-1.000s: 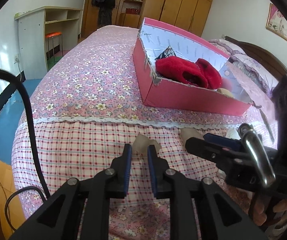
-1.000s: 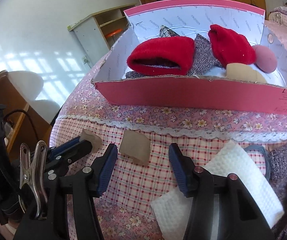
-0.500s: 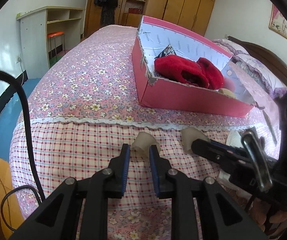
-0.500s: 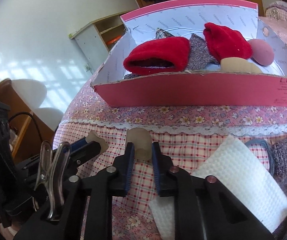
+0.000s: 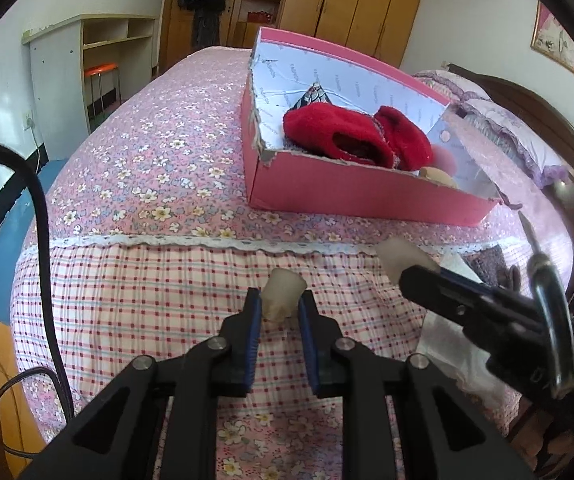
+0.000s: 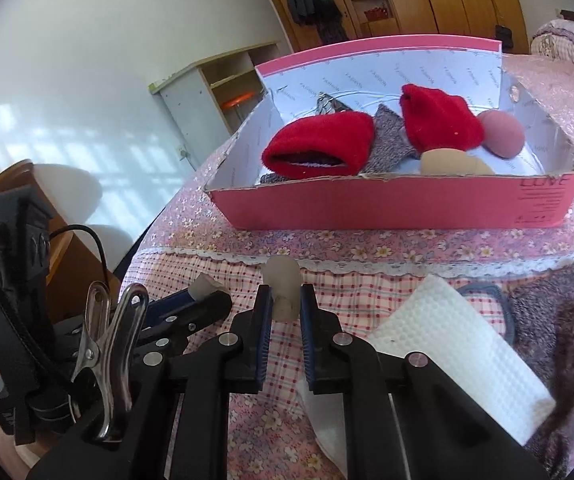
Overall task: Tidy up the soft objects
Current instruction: 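Carry the beige pad with the left tool while the right tool carries its pad into the box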
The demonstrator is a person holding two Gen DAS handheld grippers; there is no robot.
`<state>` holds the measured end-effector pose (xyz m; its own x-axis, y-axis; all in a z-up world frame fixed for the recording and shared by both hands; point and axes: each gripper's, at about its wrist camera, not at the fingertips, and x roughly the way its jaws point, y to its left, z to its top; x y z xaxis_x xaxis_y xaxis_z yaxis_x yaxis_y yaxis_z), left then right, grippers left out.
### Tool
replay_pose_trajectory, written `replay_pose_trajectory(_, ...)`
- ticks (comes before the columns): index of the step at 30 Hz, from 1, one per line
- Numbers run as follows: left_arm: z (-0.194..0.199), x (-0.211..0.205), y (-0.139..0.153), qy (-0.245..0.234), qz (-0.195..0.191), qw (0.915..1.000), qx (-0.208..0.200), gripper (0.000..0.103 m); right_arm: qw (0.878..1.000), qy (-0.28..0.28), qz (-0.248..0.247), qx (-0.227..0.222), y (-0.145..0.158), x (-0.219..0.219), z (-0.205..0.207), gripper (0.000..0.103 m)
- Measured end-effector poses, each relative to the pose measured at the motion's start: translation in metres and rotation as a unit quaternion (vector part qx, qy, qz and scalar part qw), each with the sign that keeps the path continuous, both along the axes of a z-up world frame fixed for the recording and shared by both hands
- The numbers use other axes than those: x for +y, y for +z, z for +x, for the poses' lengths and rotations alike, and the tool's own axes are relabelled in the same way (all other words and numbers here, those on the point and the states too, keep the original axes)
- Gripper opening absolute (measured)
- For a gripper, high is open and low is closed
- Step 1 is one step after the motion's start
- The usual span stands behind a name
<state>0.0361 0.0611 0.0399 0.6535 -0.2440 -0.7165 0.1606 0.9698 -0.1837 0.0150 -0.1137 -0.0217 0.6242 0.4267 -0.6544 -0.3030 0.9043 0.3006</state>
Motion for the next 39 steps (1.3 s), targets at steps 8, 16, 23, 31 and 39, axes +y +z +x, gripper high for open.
replay_pose_trajectory(8,-0.006,-0.005,0.009,-0.003,0.002,0.9999,-0.013,0.010,1.000,-0.012,0.011,0.004,0.006,-0.011,-0.004,0.015)
replay_pose_trajectory(16,-0.017,-0.012,0.029,-0.008,0.001,0.9993,-0.036,0.010,1.000,-0.013,0.015,-0.012,0.018,-0.015,-0.012,0.015)
replay_pose_trajectory(23,-0.026,-0.017,0.043,-0.010,0.003,0.9986,-0.051,0.010,0.999,-0.022,0.018,-0.026,0.027,-0.021,-0.018,0.015)
replay_pose_trajectory(31,-0.031,-0.024,0.055,-0.016,0.010,0.9979,-0.062,0.010,0.998,-0.030,0.020,-0.044,0.038,-0.030,-0.030,0.015)
replay_pose_trajectory(39,-0.032,-0.031,0.063,-0.020,0.014,0.9975,-0.066,0.010,0.997,-0.041,0.030,-0.055,0.045,-0.040,-0.033,0.015)
